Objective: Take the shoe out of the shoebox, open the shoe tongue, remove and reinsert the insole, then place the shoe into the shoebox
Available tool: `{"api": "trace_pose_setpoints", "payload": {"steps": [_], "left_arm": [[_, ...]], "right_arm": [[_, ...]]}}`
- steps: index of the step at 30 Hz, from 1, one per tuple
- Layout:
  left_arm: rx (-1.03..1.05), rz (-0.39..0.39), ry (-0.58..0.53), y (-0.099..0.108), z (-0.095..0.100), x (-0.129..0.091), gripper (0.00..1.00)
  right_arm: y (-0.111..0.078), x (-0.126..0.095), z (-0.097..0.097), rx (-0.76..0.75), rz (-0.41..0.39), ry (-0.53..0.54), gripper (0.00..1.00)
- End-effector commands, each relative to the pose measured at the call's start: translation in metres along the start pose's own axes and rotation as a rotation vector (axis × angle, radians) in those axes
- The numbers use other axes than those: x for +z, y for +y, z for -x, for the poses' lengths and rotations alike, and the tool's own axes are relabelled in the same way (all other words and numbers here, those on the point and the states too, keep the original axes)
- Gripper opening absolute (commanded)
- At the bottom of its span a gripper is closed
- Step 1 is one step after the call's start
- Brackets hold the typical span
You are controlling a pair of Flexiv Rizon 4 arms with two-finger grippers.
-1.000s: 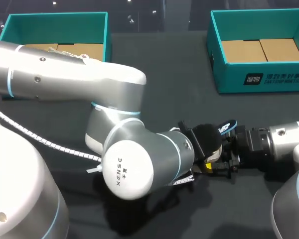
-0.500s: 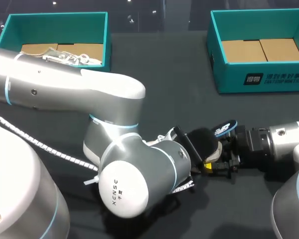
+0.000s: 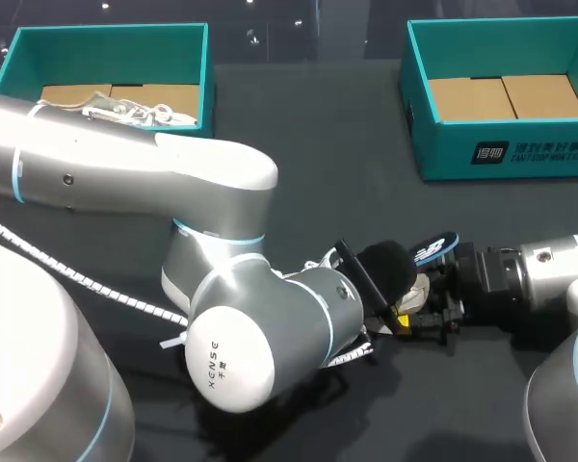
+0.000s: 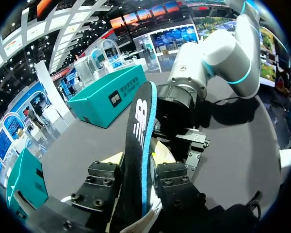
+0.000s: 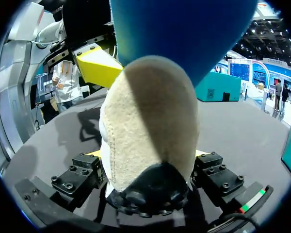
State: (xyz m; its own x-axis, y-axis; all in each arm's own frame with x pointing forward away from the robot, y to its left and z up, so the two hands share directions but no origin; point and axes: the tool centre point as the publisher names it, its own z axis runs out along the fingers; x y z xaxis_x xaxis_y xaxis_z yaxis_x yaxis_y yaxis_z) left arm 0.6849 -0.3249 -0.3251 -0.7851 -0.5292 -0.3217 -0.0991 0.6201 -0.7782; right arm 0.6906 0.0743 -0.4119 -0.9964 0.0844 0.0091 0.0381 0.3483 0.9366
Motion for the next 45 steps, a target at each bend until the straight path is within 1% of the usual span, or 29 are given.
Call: {"api": "trace_pose_setpoints", "payload": {"steps": [1, 5, 7, 10, 12, 16, 19, 23, 26, 28, 34, 42, 43, 45], "left_arm": [[0.002, -0.009, 0.008, 0.005, -0.001, 0.003, 0.32], [0.006, -0.011, 0.015, 0.004, -0.004, 0.007, 0.3], [0.007, -0.011, 0.019, 0.004, -0.005, 0.009, 0.26], [0.005, -0.01, 0.021, 0.003, -0.005, 0.014, 0.12], [0.003, -0.007, 0.022, 0.002, -0.005, 0.018, 0.0], [-0.005, -0.001, 0.029, 0.001, -0.002, 0.021, 0.0], [-0.003, -0.009, 0.047, -0.003, 0.002, 0.016, 0.0], [-0.006, -0.008, 0.087, -0.013, 0.009, 0.008, 0.0], [0.001, -0.01, 0.097, -0.023, 0.013, 0.0, 0.0], [0.007, -0.009, 0.128, -0.029, 0.015, -0.005, 0.0], [0.013, 0.029, 0.213, -0.045, 0.02, -0.011, 0.0], [0.043, 0.068, 0.281, -0.066, 0.022, -0.018, 0.0], [0.046, 0.077, 0.311, -0.069, 0.023, -0.019, 0.0], [0.044, 0.09, 0.334, -0.074, 0.025, -0.021, 0.0]], "right_arm": [[0.0, 0.001, -0.001, 0.001, -0.005, 0.0, 0.0], [0.0, 0.001, -0.001, 0.001, -0.005, 0.0, 0.0], [0.0, 0.001, -0.001, 0.001, -0.005, 0.0, 0.0], [0.0, 0.001, -0.001, 0.001, -0.005, 0.0, 0.0], [0.0, 0.001, -0.001, 0.001, -0.005, 0.0, 0.0], [0.0, 0.001, -0.001, 0.001, -0.005, 0.0, 0.0], [0.0, 0.001, -0.001, 0.001, -0.005, 0.0, 0.0], [0.0, 0.001, -0.001, 0.001, -0.005, 0.0, 0.0], [0.0, 0.001, -0.001, 0.001, -0.005, 0.0, 0.0], [0.0, 0.001, -0.001, 0.001, -0.005, 0.0, 0.0], [0.0, 0.001, -0.001, 0.001, -0.005, 0.0, 0.0], [0.0, 0.001, -0.001, 0.001, -0.005, 0.0, 0.0], [0.0, 0.001, -0.001, 0.001, -0.005, 0.0, 0.0], [0.0, 0.001, -0.001, 0.001, -0.005, 0.0, 0.0]]}}
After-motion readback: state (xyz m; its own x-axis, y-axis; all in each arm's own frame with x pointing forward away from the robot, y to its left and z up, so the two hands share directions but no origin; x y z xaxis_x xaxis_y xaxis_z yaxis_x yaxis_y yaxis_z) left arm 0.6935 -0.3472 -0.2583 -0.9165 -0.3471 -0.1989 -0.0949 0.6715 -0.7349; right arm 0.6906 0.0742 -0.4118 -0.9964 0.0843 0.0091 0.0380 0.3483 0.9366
